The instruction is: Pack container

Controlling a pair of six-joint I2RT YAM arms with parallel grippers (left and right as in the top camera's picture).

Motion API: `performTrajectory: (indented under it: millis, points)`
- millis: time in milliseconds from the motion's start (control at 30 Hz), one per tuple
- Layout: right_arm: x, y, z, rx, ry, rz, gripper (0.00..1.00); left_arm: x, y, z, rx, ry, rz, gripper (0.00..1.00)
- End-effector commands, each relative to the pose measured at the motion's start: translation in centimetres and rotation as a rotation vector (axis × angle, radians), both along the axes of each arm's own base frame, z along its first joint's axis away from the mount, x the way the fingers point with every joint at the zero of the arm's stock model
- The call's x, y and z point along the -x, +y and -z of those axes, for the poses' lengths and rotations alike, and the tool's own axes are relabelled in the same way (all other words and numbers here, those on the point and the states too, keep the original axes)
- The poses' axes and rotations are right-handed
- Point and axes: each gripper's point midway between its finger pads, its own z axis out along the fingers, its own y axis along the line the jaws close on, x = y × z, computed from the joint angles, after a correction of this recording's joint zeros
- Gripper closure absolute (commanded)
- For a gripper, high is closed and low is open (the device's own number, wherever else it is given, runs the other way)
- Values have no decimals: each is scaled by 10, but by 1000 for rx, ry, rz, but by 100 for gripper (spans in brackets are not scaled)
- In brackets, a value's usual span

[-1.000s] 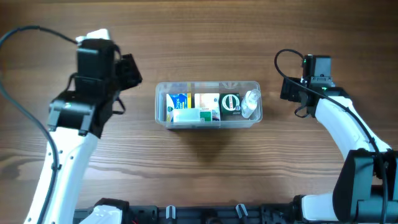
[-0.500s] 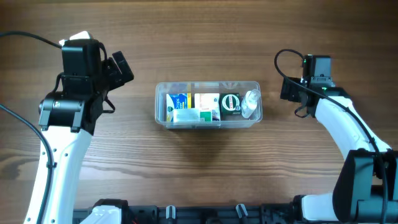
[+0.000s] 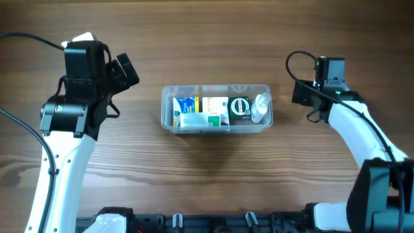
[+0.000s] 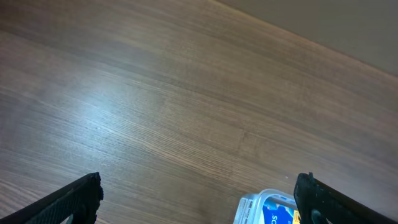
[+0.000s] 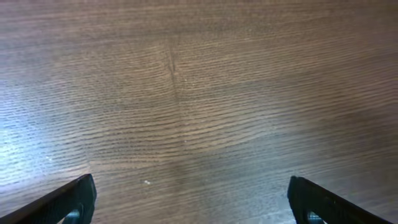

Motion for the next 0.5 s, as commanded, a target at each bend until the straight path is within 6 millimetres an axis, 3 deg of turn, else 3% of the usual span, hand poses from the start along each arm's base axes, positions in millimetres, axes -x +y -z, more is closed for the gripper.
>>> performTrajectory:
  millis: [0,100,167,300,400,467]
  points:
    - [-2,2,-73,21,-203,-7,0,-1,5,-3,-14,-7,-15,0]
    - [10,3,-137,24,-384,-7,0,-1,5,-3,-14,-8,-15,0]
    - [28,3,-187,27,-535,-6,0,-1,5,-3,-14,-8,-15,0]
    - [78,4,-267,31,-798,-3,0,-1,5,-3,-14,-8,-15,0]
    - [132,5,-320,34,-1009,-2,0,-1,5,-3,-14,-8,-15,0]
    - [157,5,-339,35,-1097,-1,0,-1,5,-3,-14,-8,-15,0]
